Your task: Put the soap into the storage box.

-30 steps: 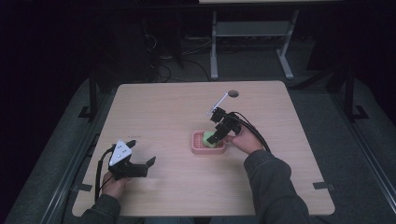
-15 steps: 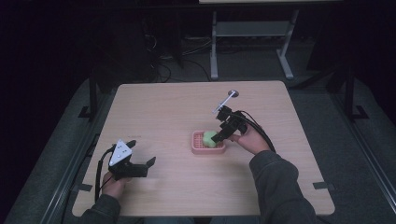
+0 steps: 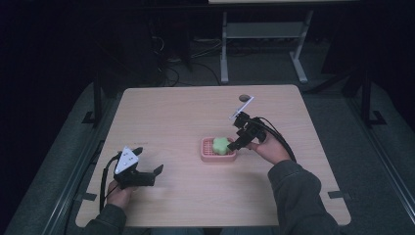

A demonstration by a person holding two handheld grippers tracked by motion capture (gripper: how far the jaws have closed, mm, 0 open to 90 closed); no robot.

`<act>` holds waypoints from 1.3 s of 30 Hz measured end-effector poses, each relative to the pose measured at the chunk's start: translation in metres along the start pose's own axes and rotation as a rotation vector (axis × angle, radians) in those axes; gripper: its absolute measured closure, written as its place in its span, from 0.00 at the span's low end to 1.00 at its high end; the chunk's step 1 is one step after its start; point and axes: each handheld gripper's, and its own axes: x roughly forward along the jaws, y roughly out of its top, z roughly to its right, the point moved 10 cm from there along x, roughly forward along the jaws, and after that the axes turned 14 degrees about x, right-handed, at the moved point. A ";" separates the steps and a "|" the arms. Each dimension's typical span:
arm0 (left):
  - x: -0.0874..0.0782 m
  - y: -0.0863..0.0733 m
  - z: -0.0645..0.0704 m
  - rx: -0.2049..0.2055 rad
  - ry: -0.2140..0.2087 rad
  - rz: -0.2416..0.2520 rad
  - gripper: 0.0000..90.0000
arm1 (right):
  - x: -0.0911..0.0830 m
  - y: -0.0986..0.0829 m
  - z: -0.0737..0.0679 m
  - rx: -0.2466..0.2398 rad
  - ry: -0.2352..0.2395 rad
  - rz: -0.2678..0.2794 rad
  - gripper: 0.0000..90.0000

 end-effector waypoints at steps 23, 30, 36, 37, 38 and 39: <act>0.001 -0.001 0.000 0.008 -0.002 -0.010 0.00 | -0.014 -0.044 0.022 0.078 -0.001 0.001 0.31; 0.001 -0.001 0.000 0.009 -0.002 -0.010 0.00 | -0.019 -0.050 0.023 0.091 0.002 0.010 0.32; 0.001 -0.002 0.000 0.013 -0.003 -0.012 0.00 | -0.021 -0.064 0.026 0.099 -0.001 0.007 0.31; 0.001 -0.002 0.000 0.013 -0.003 -0.012 0.00 | -0.021 -0.065 0.026 0.101 -0.005 0.009 0.31; 0.001 -0.002 0.000 0.012 -0.002 -0.012 0.00 | -0.021 -0.067 0.026 0.106 0.001 0.017 0.31; 0.001 -0.002 0.000 0.012 -0.002 -0.012 0.00 | -0.022 -0.068 0.027 0.111 0.005 0.019 0.31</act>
